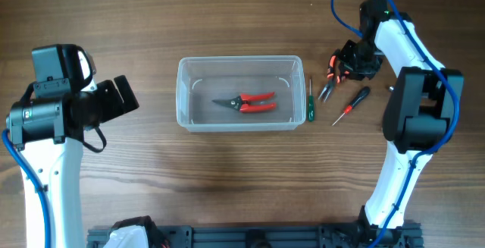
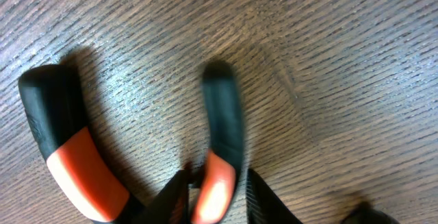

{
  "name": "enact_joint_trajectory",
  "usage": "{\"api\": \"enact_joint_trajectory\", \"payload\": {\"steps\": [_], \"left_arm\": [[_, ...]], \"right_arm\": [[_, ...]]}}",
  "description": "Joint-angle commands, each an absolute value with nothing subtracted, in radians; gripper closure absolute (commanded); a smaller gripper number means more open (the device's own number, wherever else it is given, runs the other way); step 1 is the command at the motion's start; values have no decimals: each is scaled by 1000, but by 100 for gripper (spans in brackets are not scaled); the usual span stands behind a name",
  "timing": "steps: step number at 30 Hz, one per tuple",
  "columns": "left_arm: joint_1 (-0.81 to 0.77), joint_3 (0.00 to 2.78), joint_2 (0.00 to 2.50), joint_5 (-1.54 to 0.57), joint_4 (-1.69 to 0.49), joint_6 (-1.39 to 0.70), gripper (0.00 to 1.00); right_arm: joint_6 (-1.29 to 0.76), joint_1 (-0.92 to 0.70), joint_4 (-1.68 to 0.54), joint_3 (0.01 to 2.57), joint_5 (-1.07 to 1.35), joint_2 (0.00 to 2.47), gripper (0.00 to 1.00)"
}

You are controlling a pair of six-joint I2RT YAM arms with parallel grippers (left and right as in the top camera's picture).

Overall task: Pack container
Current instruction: 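Carry the orange pliers with the right gripper into the container and release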

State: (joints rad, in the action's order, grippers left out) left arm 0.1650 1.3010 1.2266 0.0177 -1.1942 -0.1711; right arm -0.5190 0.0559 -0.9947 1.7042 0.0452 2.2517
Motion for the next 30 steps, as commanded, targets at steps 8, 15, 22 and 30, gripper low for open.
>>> {"api": "enact_joint_trajectory", "payload": {"steps": [8,15,22,30], "left_arm": [[170,1309,1231,17,-1194,-188,0],[170,1309,1230,17,-1194,-188,0],[170,1309,1231,17,-1193,-187,0],[170,1309,1231,17,-1193,-187,0]], "right_arm": [[-495,54,-994,1694,83,2302,96],[-414,54,-991,1699,79,2201,96],[-233,22,-988,1730,68,1937,96],[266,-237,-1012,1731,136,1730,96]]}}
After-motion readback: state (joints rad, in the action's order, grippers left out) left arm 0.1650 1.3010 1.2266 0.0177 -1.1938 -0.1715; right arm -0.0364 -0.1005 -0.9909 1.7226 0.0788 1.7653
